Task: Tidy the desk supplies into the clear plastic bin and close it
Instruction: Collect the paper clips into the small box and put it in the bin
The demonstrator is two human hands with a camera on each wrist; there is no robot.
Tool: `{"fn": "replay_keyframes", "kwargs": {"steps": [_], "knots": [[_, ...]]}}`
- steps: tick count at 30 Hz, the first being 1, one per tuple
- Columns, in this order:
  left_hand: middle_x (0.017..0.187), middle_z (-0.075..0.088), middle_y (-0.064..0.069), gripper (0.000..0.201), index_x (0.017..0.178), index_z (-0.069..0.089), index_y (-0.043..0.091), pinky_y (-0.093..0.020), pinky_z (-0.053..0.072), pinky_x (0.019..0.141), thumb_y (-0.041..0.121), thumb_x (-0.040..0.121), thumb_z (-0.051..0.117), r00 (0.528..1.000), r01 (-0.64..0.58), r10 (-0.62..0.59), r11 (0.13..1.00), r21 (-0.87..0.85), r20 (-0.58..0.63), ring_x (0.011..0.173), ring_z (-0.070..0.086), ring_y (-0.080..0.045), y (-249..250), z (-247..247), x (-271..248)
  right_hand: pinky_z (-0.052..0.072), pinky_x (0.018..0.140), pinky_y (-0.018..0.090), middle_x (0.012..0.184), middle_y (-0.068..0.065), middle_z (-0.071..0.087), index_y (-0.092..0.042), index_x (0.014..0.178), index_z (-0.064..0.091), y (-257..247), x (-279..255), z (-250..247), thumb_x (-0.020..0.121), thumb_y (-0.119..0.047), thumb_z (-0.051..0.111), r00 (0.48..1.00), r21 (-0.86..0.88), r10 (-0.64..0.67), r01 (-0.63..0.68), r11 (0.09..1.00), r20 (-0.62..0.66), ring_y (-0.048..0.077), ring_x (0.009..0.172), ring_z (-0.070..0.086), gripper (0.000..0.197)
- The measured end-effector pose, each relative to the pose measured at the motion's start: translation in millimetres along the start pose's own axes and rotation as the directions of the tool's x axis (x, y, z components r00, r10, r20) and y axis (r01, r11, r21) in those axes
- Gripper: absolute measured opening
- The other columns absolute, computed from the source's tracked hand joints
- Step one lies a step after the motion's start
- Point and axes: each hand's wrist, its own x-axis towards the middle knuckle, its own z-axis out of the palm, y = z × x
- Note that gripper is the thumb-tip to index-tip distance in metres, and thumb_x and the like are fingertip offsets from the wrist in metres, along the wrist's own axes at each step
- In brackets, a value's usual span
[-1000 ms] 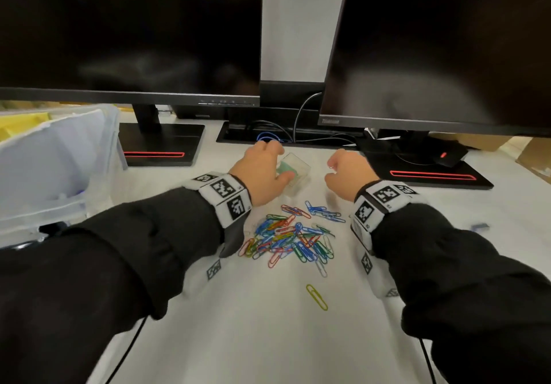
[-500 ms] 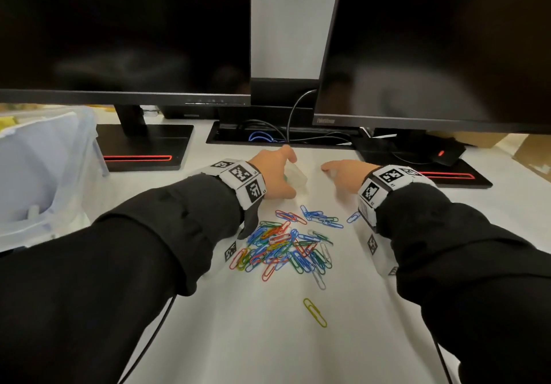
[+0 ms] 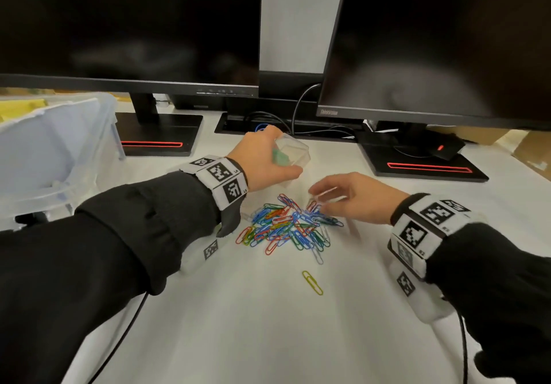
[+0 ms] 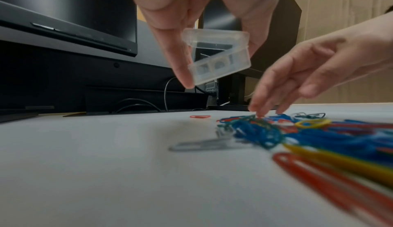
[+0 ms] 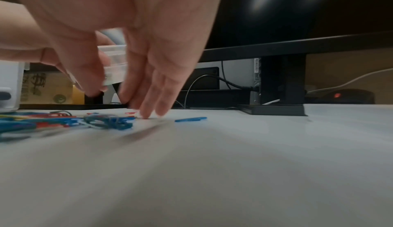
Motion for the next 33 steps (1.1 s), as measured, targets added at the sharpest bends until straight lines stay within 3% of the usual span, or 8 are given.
{"fn": "replay_keyframes", "kwargs": {"steps": [4, 7, 14, 18, 22, 27, 30, 33], "knots": [[0.126, 0.057, -0.007, 0.073, 0.136, 0.038, 0.010, -0.021, 0.038, 0.078, 0.050, 0.080, 0.062, 0.999, 0.039, -0.039, 0.999, -0.018, 0.019, 0.103, 0.055, -0.017, 3.7, -0.8, -14.1, 0.048, 0.091, 0.027, 0.125, -0.008, 0.050, -0.027, 0.136, 0.037, -13.9, -8.0, 4.8, 0.051, -0.033, 0.086, 0.981, 0.140, -0.024, 0.051, 0.989, -0.193, 0.011, 0.107, 0.059, 0.098], [0.127, 0.058, -0.009, 0.074, 0.139, 0.037, 0.008, -0.024, 0.040, 0.083, 0.050, 0.082, 0.060, 0.998, 0.035, -0.034, 0.999, -0.022, 0.051, 0.112, 0.056, -0.021, 13.7, 2.7, -19.8, 0.052, 0.090, 0.030, 0.129, -0.008, 0.047, -0.032, 0.141, 0.029, -22.8, -8.3, 10.7, 0.043, -0.037, 0.088, 0.982, 0.131, -0.070, 0.094, 0.987, -0.178, 0.010, 0.102, 0.062, 0.114], [0.120, 0.060, -0.018, 0.048, 0.127, 0.045, 0.003, -0.033, 0.040, 0.087, 0.039, 0.100, 0.029, 0.992, -0.050, 0.057, 0.997, -0.062, 0.115, 0.112, 0.055, -0.029, 37.3, 10.9, -32.7, 0.035, 0.068, 0.010, 0.115, -0.004, 0.044, -0.015, 0.128, 0.039, -24.4, -1.8, 9.3, 0.066, -0.021, 0.080, 0.900, -0.038, -0.095, 0.087, 0.995, -0.425, 0.012, 0.102, 0.047, 0.075], [0.139, 0.044, -0.017, 0.041, 0.136, 0.038, 0.002, -0.034, 0.036, 0.100, 0.022, 0.102, 0.028, 0.920, 0.177, -0.266, 0.937, 0.301, 0.288, 0.127, 0.044, -0.030, 8.2, -2.2, -40.4, 0.037, 0.083, 0.020, 0.123, 0.005, 0.037, -0.013, 0.129, 0.036, -11.9, 0.4, 4.0, 0.067, -0.020, 0.080, 0.871, -0.042, 0.029, -0.057, 0.997, -0.490, 0.018, 0.105, 0.045, 0.076], [0.141, 0.041, -0.017, 0.048, 0.138, 0.037, 0.005, -0.033, 0.035, 0.101, 0.035, 0.102, 0.023, 0.831, 0.082, -0.356, 0.839, 0.538, 0.428, 0.127, 0.044, -0.029, -14.7, -12.6, -56.2, 0.035, 0.085, 0.024, 0.132, 0.012, 0.034, -0.008, 0.132, 0.032, -5.6, 2.4, -0.8, 0.071, -0.024, 0.078, 0.858, -0.019, 0.153, -0.186, 0.982, -0.491, 0.026, 0.119, 0.043, 0.078], [0.136, 0.040, -0.013, 0.046, 0.133, 0.037, 0.008, -0.026, 0.029, 0.101, 0.038, 0.100, 0.026, 0.774, 0.059, -0.181, 0.975, 0.216, 0.606, 0.123, 0.042, -0.022, 3.5, -5.1, -75.5, 0.034, 0.084, 0.026, 0.130, 0.015, 0.040, -0.004, 0.129, 0.035, -3.9, 4.1, -6.8, 0.079, -0.032, 0.066, 0.798, 0.034, 0.155, -0.167, 0.985, -0.583, 0.027, 0.116, 0.044, 0.065], [0.157, 0.017, -0.008, 0.060, 0.148, 0.011, 0.008, -0.024, 0.017, 0.113, 0.040, 0.100, 0.025, 0.824, 0.037, -0.138, 0.981, 0.190, 0.550, 0.143, 0.022, -0.018, 7.2, -6.8, -77.5, 0.036, 0.082, 0.032, 0.125, 0.018, 0.045, -0.001, 0.125, 0.039, -0.8, 1.4, -11.5, 0.082, -0.044, 0.057, 0.775, 0.044, 0.169, -0.180, 0.983, -0.609, 0.030, 0.108, 0.047, 0.064], [0.156, 0.013, -0.015, 0.071, 0.147, 0.009, 0.002, -0.032, 0.017, 0.116, 0.048, 0.097, 0.029, 0.854, 0.129, -0.295, 0.917, 0.377, 0.428, 0.144, 0.016, -0.025, -8.3, -10.4, -77.1, 0.039, 0.078, 0.034, 0.114, 0.016, 0.049, -0.001, 0.118, 0.045, 1.4, -0.5, -15.9, 0.075, -0.054, 0.041, 0.758, 0.029, 0.196, -0.229, 0.973, -0.622, 0.028, 0.096, 0.048, 0.069]]}}
